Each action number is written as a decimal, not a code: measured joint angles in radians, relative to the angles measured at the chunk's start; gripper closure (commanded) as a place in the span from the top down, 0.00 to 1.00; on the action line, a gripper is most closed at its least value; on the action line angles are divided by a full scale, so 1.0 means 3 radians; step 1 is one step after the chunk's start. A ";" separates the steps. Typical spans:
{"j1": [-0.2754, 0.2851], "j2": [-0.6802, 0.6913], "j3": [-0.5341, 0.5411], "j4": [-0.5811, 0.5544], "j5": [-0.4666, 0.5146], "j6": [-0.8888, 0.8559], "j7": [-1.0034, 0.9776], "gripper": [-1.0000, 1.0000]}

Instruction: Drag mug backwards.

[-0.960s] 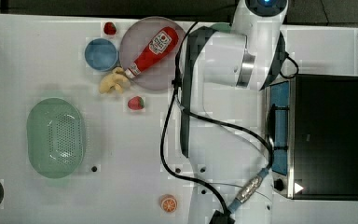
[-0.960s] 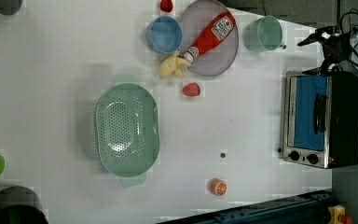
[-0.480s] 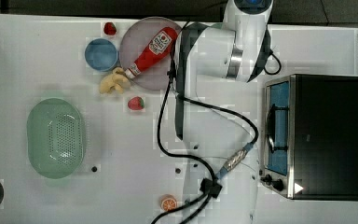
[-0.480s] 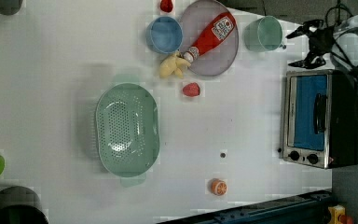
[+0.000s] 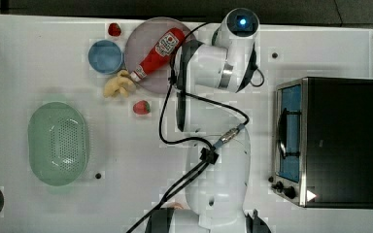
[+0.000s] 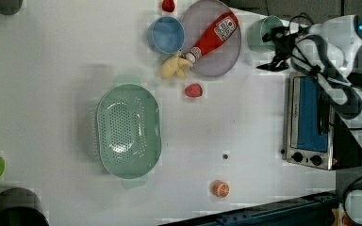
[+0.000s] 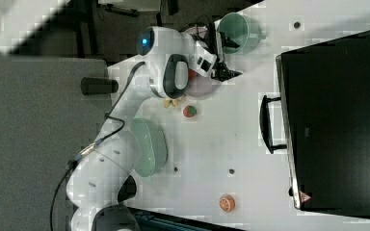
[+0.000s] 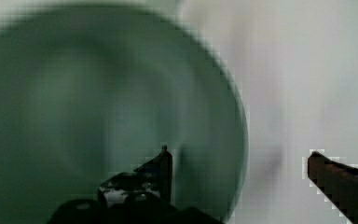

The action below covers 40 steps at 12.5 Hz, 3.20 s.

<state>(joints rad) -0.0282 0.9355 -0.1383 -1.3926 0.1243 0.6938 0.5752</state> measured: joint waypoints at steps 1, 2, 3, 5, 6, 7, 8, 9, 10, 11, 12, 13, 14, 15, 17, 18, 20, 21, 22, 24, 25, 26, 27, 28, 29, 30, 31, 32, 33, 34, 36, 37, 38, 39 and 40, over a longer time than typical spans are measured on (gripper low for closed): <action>0.0004 0.0076 0.0033 0.0023 -0.0018 0.0049 0.0007 0.71; 0.0024 0.0103 0.0028 0.0033 -0.0016 0.0033 0.0013 0.58; 0.0047 0.0063 -0.0009 0.0026 -0.0015 -0.0026 0.0013 0.47; 0.0019 -0.0049 0.0001 -0.0007 -0.0015 0.0031 0.0013 0.24; 0.0011 -0.0091 0.0001 0.0003 -0.0021 0.0054 0.0013 0.18; 0.0006 -0.0117 0.0003 0.0010 -0.0046 0.0086 0.0013 0.18; 0.0008 -0.0125 -0.0015 0.0000 -0.0016 0.0109 0.0016 0.17; 0.0029 -0.0129 -0.0068 -0.0039 0.0023 0.0146 0.0020 0.17; 0.0032 -0.0156 -0.0092 -0.0104 0.0029 0.0166 0.0020 0.17; 0.0022 -0.0239 -0.0080 -0.0267 0.0033 0.0173 0.0020 0.17; 0.0021 -0.0340 -0.0087 -0.0475 0.0038 0.0184 0.0016 0.17; 0.0013 -0.0448 -0.0089 -0.0677 0.0041 0.0223 0.0021 0.17; -0.0001 -0.0542 -0.0074 -0.0872 0.0021 0.0356 0.0024 0.17; -0.0016 -0.0641 -0.0059 -0.1055 0.0009 0.0477 0.0024 0.17; -0.0016 -0.0781 -0.0087 -0.1309 0.0029 0.0623 0.0024 0.17; -0.0019 -0.0874 -0.0081 -0.1468 -0.0001 0.0710 0.0023 0.17; -0.0026 -0.1123 -0.0080 -0.1862 -0.0088 0.0889 0.0016 0.17; -0.0029 -0.1270 -0.0088 -0.2083 -0.0064 0.0938 0.0015 0.17; -0.0022 -0.1410 -0.0109 -0.2285 -0.0052 0.0970 0.0013 0.17; -0.0051 -0.1593 -0.0064 -0.2539 -0.0062 0.0968 0.0015 0.17; -0.0053 -0.1621 -0.0046 -0.2578 -0.0088 0.0978 0.0015 0.17; -0.0052 -0.1680 -0.0034 -0.2676 -0.0087 0.1014 0.0021 0.17; -0.0048 -0.1760 -0.0037 -0.2799 -0.0093 0.1009 0.0024 0.17; -0.0035 -0.1819 -0.0069 -0.2917 -0.0096 0.0993 0.0026 0.17; -0.0029 -0.1871 -0.0099 -0.3008 -0.0146 0.0965 0.0029 0.17; -0.0017 -0.1904 -0.0142 -0.3073 -0.0187 0.0959 0.0031 0.17; -0.0008 -0.1912 -0.0175 -0.3099 -0.0188 0.0968 0.0031 0.17; -0.0032 -0.1946 -0.0164 -0.3158 -0.0190 0.0978 0.0023 0.17; -0.0055 -0.1958 -0.0147 -0.3197 -0.0238 0.0973 0.0011 0.17; -0.0062 -0.1961 -0.0135 -0.3210 -0.0271 0.0954 0.0015 0.17; -0.0065 -0.1995 -0.0125 -0.3288 -0.0255 0.0964 0.0021 0.17; -0.0037 -0.2079 -0.0149 -0.3392 -0.0218 0.0903 0.0016 0.17; -0.0015 -0.2163 -0.0187 -0.3490 -0.0184 0.0820 0.0013 0.17; -0.0020 -0.2241 -0.0197 -0.3607 -0.0213 0.0773 0.0013 0.17; -0.0026 -0.2331 -0.0194 -0.3698 -0.0299 0.0630 0.0013 0.17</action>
<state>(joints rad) -0.0359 0.2363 -0.1967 -2.5020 0.0346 0.8828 0.5791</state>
